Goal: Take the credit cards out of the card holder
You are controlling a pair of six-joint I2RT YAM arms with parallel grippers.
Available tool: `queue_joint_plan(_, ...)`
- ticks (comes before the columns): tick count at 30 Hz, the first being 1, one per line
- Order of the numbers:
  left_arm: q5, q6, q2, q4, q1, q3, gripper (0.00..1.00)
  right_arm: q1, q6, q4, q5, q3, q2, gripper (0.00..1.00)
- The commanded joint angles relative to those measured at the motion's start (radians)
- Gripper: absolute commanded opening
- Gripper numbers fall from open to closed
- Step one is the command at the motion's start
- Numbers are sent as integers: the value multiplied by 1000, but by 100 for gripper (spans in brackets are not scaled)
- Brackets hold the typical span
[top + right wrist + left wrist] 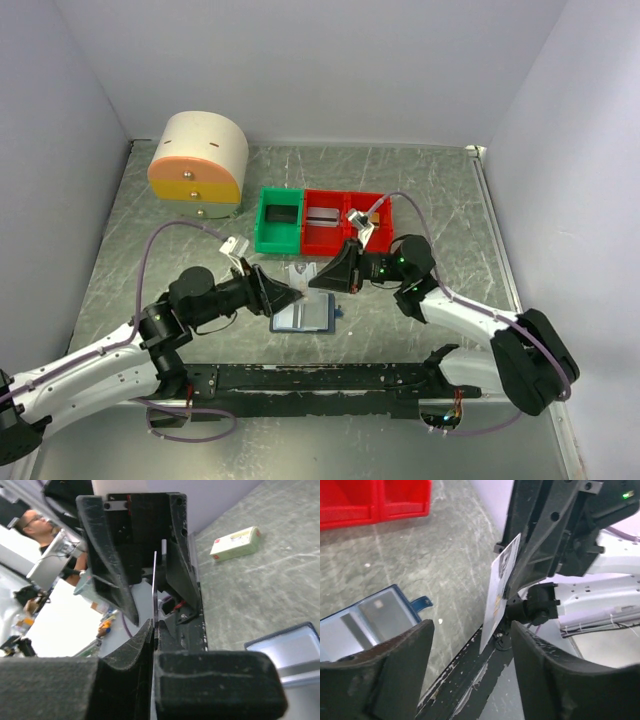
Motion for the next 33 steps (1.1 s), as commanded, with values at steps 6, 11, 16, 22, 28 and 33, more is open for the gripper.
queue_joint_plan(6,-372,78,15,-583,1,208,100,3,-456,-785,478,138,-161,0)
queue_joint_plan(11,-529,122,130,-779,28,355,100,4,-549,-923,714,183,-171,0)
queue_joint_plan(16,-414,292,159,-792,228,422,100,7,-684,-999,879,267,-131,0)
queue_joint_plan(22,-225,430,172,-733,537,406,100,40,-871,-1014,1058,372,-57,0)
queue_joint_plan(28,-265,445,181,-674,587,375,100,150,-1208,-982,1259,418,69,0)
queue_joint_plan(33,-284,442,105,-617,585,317,100,204,-1404,-943,1299,455,191,0)
